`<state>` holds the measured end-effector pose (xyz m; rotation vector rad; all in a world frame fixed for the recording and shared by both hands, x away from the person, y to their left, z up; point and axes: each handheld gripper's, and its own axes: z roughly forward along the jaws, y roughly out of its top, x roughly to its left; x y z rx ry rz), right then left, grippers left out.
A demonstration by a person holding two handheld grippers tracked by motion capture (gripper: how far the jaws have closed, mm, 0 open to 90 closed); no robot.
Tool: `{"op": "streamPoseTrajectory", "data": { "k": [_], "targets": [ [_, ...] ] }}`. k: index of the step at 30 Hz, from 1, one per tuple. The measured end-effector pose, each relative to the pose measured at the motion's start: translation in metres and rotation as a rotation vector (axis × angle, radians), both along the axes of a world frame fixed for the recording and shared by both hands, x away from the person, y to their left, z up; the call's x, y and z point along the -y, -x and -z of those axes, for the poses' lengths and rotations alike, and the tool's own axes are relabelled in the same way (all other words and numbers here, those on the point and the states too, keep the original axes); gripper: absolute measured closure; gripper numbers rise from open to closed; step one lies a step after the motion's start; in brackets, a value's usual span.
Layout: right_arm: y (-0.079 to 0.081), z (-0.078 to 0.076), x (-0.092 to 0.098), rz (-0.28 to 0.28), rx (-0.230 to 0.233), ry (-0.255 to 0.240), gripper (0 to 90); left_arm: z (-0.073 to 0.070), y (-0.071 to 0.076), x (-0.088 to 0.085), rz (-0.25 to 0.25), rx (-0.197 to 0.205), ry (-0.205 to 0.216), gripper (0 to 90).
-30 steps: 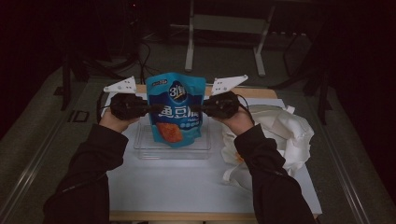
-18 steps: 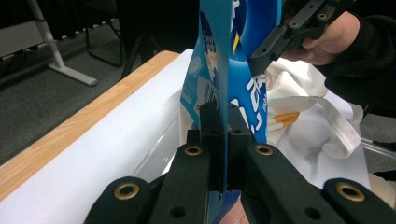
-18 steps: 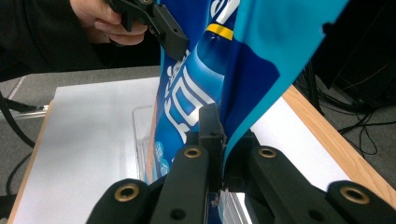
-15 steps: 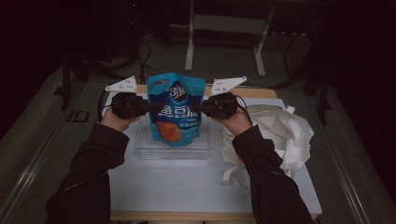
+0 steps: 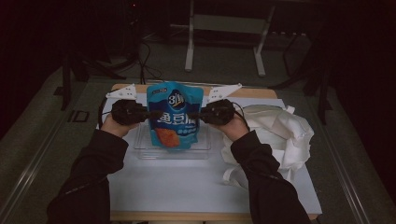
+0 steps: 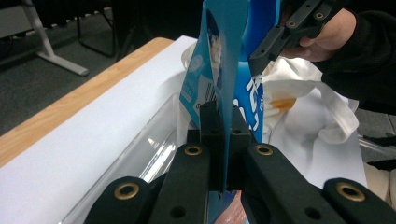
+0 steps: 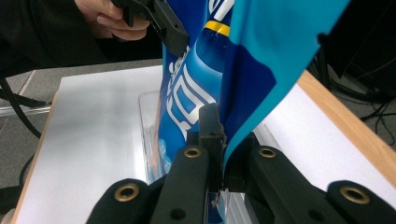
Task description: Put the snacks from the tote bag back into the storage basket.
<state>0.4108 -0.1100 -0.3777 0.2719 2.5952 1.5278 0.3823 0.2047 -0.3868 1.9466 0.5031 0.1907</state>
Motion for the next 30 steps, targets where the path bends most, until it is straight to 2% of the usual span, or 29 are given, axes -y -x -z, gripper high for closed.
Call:
{"op": "streamPoseTrajectory", "data": {
  "k": [3,8,24,30],
  "targets": [
    [0.0,0.007,-0.003,-0.002,-0.008,0.017,88.8,0.006,-0.001,-0.001,-0.003,-0.014,-0.01,90.0],
    [-0.001,0.017,-0.004,-0.007,-0.03,0.015,88.8,0.014,0.0,-0.003,-0.003,-0.024,-0.01,90.0],
    [0.001,0.034,-0.01,-0.011,-0.046,0.037,88.7,0.037,0.002,-0.01,-0.002,-0.049,0.017,89.9],
    [0.002,0.036,-0.009,-0.01,-0.053,0.023,88.6,0.039,0.004,-0.011,0.001,-0.044,0.023,89.7]
  ]
}}
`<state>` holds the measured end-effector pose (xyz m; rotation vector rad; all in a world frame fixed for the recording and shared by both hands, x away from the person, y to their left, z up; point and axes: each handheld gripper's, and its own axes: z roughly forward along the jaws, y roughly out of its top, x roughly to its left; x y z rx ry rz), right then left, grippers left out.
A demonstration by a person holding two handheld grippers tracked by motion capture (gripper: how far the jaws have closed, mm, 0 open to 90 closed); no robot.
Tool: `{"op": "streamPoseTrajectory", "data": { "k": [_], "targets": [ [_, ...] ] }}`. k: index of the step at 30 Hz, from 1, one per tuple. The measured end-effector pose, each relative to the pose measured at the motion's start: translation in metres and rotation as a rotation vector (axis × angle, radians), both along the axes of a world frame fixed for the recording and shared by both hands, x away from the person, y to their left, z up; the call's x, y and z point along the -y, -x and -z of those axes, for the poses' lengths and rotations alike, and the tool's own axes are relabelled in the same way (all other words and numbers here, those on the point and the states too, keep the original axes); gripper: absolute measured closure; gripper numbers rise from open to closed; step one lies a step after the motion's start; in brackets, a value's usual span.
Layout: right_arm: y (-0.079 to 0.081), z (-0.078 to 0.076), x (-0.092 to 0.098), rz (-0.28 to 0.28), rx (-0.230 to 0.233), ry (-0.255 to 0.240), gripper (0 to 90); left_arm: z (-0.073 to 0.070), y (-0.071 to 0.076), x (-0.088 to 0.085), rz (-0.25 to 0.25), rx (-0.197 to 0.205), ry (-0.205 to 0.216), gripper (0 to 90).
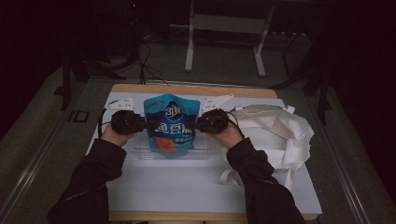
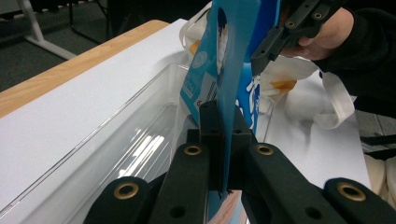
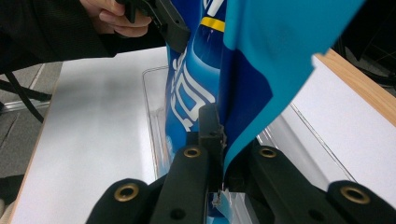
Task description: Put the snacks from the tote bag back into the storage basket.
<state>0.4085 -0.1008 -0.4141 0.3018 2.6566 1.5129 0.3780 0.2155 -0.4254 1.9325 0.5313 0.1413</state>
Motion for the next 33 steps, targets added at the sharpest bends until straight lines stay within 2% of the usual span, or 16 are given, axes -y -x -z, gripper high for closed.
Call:
{"op": "streamPoseTrajectory", "data": {
  "k": [4,5,14,15,17,19,20,22,23,24,26,28,30,32,33],
  "targets": [
    [0.002,0.001,0.001,0.003,0.001,-0.007,88.3,0.001,0.004,0.001,-0.013,0.019,-0.006,89.6],
    [0.003,0.002,0.001,0.01,0.004,-0.011,88.1,0.001,0.007,0.002,-0.033,0.03,-0.005,89.5],
    [0.002,0.0,0.0,0.032,0.005,-0.016,82.9,0.001,0.012,0.002,-0.066,0.027,0.001,86.2],
    [0.002,0.0,0.0,0.032,0.01,-0.014,81.5,0.001,0.013,0.002,-0.082,0.019,0.003,83.0],
    [0.002,-0.001,0.001,0.046,0.002,-0.035,70.1,-0.001,0.016,0.004,-0.104,0.037,-0.011,74.1],
    [0.002,-0.003,0.002,0.053,0.003,-0.051,55.7,-0.003,0.019,0.004,-0.116,0.047,-0.011,71.3],
    [0.001,-0.003,0.002,0.064,0.002,-0.056,50.9,-0.005,0.021,0.004,-0.125,0.052,-0.012,65.7],
    [0.002,-0.005,0.003,0.072,0.009,-0.059,45.7,-0.007,0.023,0.004,-0.137,0.06,-0.023,58.7],
    [0.003,-0.005,0.004,0.08,0.014,-0.054,41.7,-0.007,0.024,0.005,-0.139,0.056,-0.026,50.0],
    [0.003,-0.005,0.004,0.08,0.014,-0.054,41.7,-0.007,0.024,0.005,-0.139,0.056,-0.026,43.7],
    [0.005,-0.006,0.005,0.092,0.031,-0.053,33.9,-0.006,0.025,0.003,-0.144,0.059,-0.006,33.4],
    [0.007,-0.007,0.006,0.096,0.038,-0.058,24.3,-0.003,0.024,0.003,-0.133,0.045,-0.006,14.9],
    [0.009,-0.008,0.007,0.095,0.051,-0.062,17.4,-0.001,0.026,0.004,-0.139,0.046,0.001,12.7],
    [0.01,-0.009,0.008,0.091,0.042,-0.073,13.8,0.0,0.027,0.006,-0.13,0.031,-0.004,2.9],
    [0.011,-0.009,0.01,0.079,0.045,-0.073,13.8,0.001,0.028,0.007,-0.138,0.039,-0.005,1.3]
  ]
}}
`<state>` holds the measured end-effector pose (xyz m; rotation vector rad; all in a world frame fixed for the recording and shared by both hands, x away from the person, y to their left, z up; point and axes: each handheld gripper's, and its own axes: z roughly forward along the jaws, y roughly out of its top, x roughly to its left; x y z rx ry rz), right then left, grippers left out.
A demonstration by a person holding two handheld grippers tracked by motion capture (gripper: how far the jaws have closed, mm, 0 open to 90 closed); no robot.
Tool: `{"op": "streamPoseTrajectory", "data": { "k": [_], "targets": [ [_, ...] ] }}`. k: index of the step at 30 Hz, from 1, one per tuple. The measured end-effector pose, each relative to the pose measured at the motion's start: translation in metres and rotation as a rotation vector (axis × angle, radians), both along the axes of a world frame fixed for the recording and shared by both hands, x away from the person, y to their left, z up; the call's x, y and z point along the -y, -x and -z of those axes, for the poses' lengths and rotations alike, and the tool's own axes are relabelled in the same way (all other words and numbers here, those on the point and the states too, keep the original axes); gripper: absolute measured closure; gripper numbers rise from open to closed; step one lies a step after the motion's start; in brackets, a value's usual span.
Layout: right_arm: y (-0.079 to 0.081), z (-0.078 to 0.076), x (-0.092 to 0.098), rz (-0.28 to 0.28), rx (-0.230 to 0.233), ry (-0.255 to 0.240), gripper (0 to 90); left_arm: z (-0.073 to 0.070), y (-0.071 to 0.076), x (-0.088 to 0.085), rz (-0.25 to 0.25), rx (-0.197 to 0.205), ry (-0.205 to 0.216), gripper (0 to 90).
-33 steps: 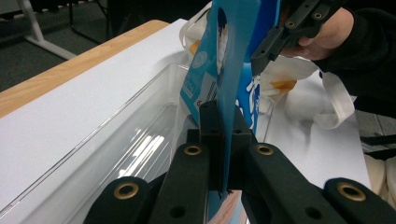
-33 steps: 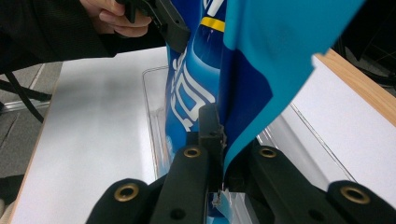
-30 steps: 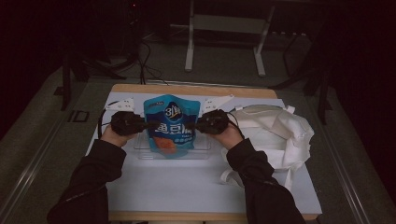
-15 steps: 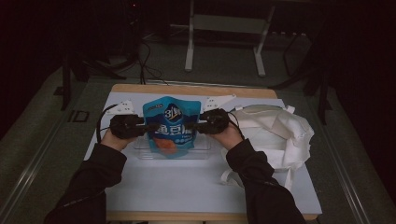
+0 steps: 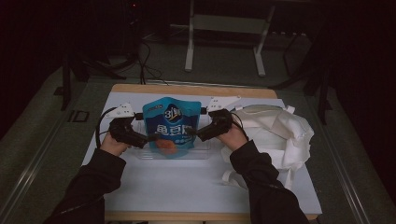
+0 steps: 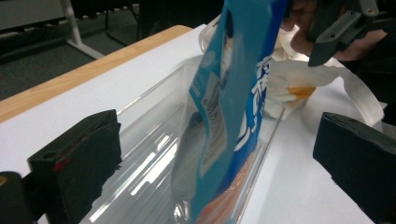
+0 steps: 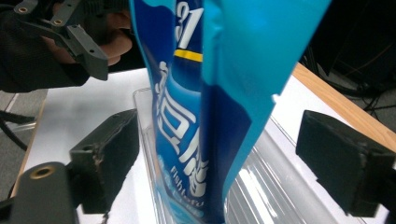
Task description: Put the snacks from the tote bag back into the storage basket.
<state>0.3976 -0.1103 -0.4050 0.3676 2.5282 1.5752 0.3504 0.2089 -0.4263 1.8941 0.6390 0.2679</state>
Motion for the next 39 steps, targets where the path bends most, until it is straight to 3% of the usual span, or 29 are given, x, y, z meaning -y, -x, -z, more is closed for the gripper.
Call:
{"op": "streamPoseTrajectory", "data": {
  "k": [7,8,15,18,20,30,34,39],
  "targets": [
    [0.002,0.0,0.005,0.039,0.008,-0.005,13.7,0.006,0.007,-0.002,-0.086,0.029,0.011,1.2],
    [0.005,0.0,0.009,0.061,0.006,0.0,14.0,0.007,0.01,-0.005,-0.115,0.03,0.013,1.2],
    [0.013,0.0,0.02,0.084,0.014,0.009,14.3,0.01,0.022,-0.012,-0.169,0.018,0.015,1.3],
    [0.016,0.001,0.023,0.088,0.014,0.011,14.4,0.012,0.028,-0.012,-0.158,0.013,0.013,1.3],
    [0.02,0.004,0.028,0.101,0.018,0.019,14.6,0.016,0.033,-0.012,-0.16,0.009,-0.01,1.3],
    [0.036,0.01,0.046,0.108,0.013,0.03,14.7,0.026,0.057,-0.008,-0.134,-0.004,0.006,1.3],
    [0.045,0.011,0.054,0.109,0.026,0.031,14.7,0.029,0.067,-0.001,-0.129,0.001,-0.024,1.2],
    [0.055,0.014,0.065,0.112,0.029,0.021,14.7,0.029,0.078,0.006,-0.093,-0.007,-0.002,1.2]
  ]
}}
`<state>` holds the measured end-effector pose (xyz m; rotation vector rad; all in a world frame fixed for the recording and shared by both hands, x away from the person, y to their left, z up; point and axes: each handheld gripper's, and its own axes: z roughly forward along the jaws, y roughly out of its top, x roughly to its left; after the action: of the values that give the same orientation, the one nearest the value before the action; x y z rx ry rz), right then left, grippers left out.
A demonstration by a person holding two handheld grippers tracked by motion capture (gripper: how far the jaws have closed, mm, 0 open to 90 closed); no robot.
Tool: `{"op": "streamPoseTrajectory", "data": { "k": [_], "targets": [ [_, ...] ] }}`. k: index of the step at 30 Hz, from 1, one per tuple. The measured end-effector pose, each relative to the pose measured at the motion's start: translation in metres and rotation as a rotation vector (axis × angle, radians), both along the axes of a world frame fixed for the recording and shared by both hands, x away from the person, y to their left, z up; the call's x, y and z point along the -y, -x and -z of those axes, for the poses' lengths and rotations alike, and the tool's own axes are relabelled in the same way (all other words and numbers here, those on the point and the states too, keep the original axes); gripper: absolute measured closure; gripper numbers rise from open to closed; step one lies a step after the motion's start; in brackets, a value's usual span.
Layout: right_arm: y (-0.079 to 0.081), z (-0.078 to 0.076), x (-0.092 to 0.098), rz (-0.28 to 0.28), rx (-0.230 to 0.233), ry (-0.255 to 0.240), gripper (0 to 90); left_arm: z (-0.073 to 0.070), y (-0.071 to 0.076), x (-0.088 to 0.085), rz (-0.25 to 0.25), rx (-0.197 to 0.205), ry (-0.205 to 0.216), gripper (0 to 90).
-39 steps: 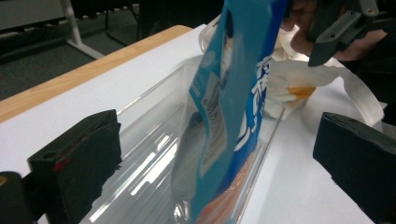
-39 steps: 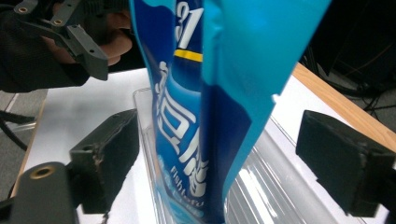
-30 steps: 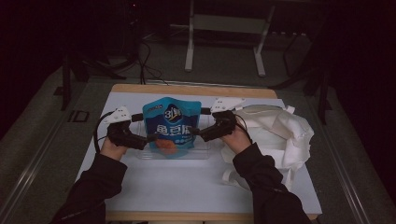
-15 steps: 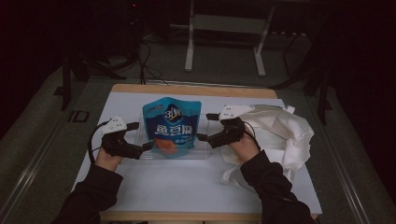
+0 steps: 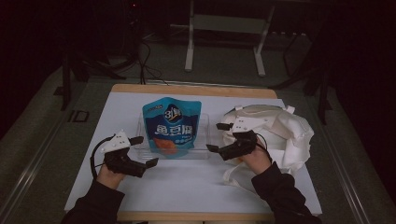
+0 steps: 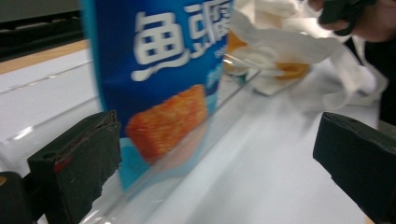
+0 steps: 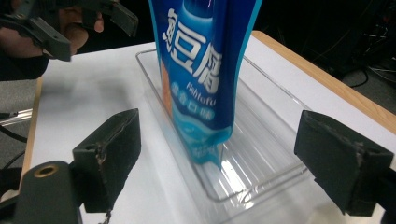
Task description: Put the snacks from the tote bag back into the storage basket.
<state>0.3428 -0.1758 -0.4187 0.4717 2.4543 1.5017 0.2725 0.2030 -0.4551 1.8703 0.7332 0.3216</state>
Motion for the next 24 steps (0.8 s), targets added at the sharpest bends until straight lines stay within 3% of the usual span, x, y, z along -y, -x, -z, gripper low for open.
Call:
{"op": "streamPoseTrajectory", "data": {
  "k": [4,12,15,24],
  "targets": [
    [0.005,0.004,0.008,0.005,0.002,0.0,14.7,-0.001,0.008,0.008,0.015,0.016,-0.014,1.2],
    [0.017,0.011,0.027,0.016,0.003,-0.014,14.5,-0.003,0.017,0.024,0.089,0.013,0.02,1.2],
    [0.022,0.012,0.033,0.016,0.007,-0.015,14.5,-0.002,0.018,0.032,0.114,0.016,0.007,1.2],
    [0.036,0.021,0.049,0.022,0.015,-0.013,14.6,0.003,0.021,0.051,0.187,-0.014,-0.001,1.2]
  ]
}}
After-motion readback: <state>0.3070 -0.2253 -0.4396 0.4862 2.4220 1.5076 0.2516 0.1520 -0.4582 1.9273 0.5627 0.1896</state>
